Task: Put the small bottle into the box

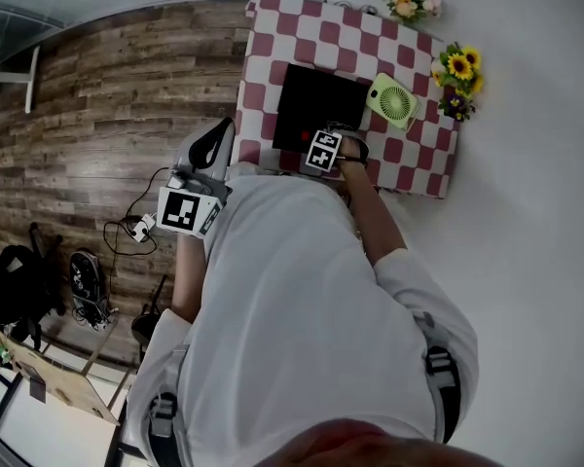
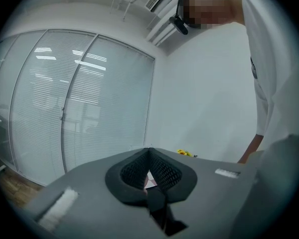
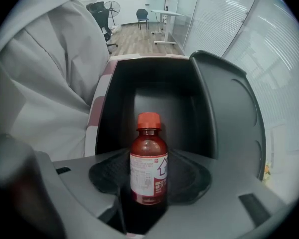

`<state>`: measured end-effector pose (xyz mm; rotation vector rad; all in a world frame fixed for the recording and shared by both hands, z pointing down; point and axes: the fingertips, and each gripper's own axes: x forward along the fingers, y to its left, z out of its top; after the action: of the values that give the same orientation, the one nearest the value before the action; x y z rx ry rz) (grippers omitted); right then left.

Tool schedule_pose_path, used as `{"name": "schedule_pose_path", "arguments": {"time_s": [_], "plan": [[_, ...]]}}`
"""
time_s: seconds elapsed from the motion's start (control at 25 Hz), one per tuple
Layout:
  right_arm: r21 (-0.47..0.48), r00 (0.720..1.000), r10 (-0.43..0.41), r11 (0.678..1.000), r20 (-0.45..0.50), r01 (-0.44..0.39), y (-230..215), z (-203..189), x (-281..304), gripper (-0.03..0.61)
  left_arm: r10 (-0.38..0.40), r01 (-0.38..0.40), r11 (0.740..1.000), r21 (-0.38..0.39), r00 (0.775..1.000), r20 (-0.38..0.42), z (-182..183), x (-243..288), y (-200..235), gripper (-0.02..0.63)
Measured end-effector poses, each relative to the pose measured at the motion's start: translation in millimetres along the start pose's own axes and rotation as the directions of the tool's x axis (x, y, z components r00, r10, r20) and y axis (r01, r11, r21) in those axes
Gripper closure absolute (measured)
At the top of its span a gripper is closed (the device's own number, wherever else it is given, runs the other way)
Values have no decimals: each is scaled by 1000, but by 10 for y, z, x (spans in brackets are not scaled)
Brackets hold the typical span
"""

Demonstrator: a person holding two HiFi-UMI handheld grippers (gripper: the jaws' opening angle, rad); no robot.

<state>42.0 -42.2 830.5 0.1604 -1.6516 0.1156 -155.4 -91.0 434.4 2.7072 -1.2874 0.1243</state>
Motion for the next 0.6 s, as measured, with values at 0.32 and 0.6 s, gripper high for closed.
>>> {"name": "schedule_pose_path", "arguments": {"time_s": [0.32, 0.6], "plan": [[158, 996, 10, 987, 85, -24, -68, -3, -151, 341, -43, 43, 999, 9, 999, 4, 31, 65, -83, 612], [349, 977, -28, 936, 212, -49, -183, -57, -570, 348, -44, 44, 999, -5, 999, 13, 24, 22, -92, 612]]}}
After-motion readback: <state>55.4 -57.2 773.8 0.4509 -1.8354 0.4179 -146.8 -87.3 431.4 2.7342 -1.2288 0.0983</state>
